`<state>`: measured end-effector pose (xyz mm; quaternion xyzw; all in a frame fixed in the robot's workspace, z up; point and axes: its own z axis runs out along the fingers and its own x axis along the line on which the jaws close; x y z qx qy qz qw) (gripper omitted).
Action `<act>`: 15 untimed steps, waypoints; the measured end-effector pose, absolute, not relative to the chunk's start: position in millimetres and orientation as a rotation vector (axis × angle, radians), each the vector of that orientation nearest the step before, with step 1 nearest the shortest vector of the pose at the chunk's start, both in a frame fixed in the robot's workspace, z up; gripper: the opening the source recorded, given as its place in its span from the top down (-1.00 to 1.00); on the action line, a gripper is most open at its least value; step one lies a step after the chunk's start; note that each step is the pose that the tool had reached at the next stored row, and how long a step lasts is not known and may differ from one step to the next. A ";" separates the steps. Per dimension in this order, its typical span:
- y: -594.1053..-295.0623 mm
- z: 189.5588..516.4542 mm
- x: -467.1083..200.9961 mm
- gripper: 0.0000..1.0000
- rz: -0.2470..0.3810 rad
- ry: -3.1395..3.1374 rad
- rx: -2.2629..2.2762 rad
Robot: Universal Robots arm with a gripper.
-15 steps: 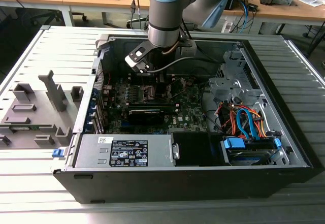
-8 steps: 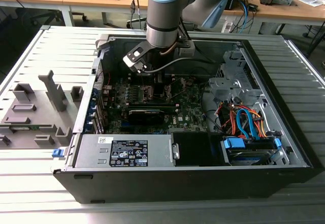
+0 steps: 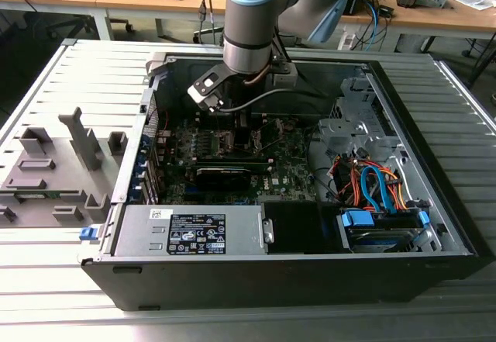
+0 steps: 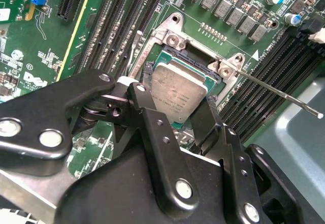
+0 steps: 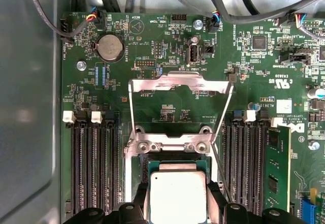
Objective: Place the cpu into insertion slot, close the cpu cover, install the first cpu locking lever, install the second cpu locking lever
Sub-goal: 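Place the cpu into insertion slot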
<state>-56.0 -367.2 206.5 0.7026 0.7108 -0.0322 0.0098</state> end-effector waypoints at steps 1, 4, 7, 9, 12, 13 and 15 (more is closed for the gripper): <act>-367.2 206.1 -56.0 -0.08 -0.100 2.219 2.194; -367.2 205.2 -56.0 -0.08 -0.101 2.219 2.194; -366.9 204.4 -56.0 -0.08 -0.101 2.219 2.194; -366.7 204.1 -56.0 -0.08 -0.101 2.218 2.194; -366.1 203.5 -56.0 -0.08 -0.100 2.218 2.195; -365.9 203.4 -56.0 -0.08 -0.100 2.218 2.195; -365.0 203.0 -56.0 -0.08 -0.100 2.218 2.195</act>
